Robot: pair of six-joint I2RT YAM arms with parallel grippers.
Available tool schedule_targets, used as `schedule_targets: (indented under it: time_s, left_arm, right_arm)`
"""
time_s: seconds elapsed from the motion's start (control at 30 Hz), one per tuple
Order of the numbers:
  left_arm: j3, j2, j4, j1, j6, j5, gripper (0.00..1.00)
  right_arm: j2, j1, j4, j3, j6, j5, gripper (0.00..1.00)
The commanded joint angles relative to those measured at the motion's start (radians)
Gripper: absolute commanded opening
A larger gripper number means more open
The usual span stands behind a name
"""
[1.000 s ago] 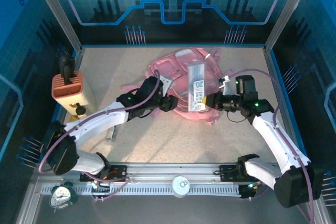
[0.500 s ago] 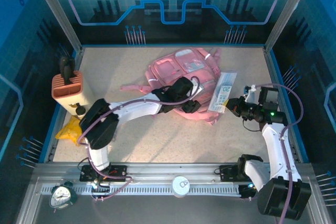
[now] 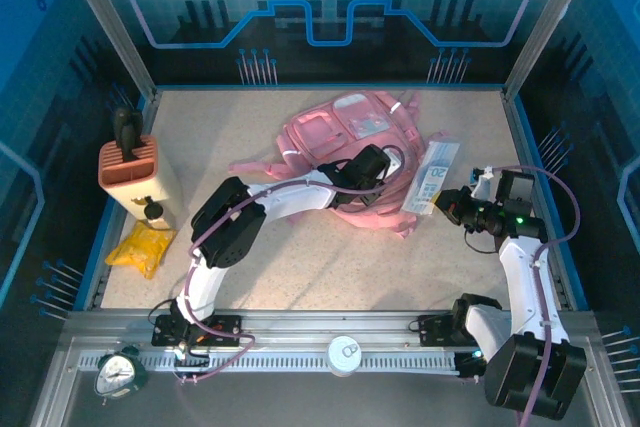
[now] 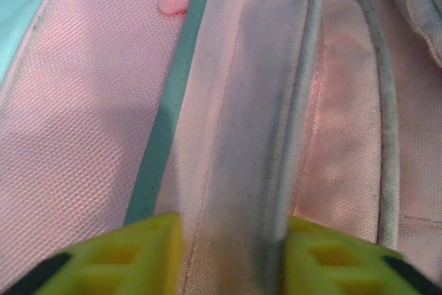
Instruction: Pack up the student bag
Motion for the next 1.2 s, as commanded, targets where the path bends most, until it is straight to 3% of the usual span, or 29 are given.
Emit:
schedule_targets:
  time_s: [0.0, 0.13, 0.37, 0.47, 0.57, 0.73, 0.9, 1.17]
  left_arm:
    - [0.044, -0.009, -0.053, 0.011, -0.008, -0.079, 0.26]
    - [0.062, -0.093, -0.102, 0.014, -0.062, -0.083, 0.00]
    - [0.116, -0.235, -0.170, 0.048, -0.122, -0.098, 0.00]
    - [0.130, -0.273, -0.187, 0.078, -0.155, -0.096, 0.00]
    - [0.122, -0.309, -0.193, 0.099, -0.169, -0.059, 0.00]
    - [0.105, -0.359, -0.210, 0.103, -0.180, -0.025, 0.00]
    - [0.058, -0.399, -0.204, 0.103, -0.220, 0.015, 0.00]
    - [0.010, -0.427, -0.164, 0.104, -0.255, 0.052, 0.00]
  right_arm:
    - [-0.016, -0.015, -0.003, -0.003, -0.016, -0.030, 0.00]
    - [-0.018, -0.009, -0.057, 0.020, -0.053, -0.029, 0.00]
    - [-0.041, 0.028, -0.125, 0.038, -0.068, 0.010, 0.00]
    - [-0.028, 0.084, -0.124, 0.031, -0.064, 0.033, 0.00]
    - [-0.002, 0.200, -0.060, 0.017, -0.032, 0.046, 0.00]
    - [0.165, 0.391, 0.157, 0.034, 0.059, 0.049, 0.00]
    - [0.357, 0.519, 0.366, 0.109, 0.105, 0.081, 0.00]
    - [0.692, 0.550, 0.509, 0.285, 0.073, 0.121, 0.03]
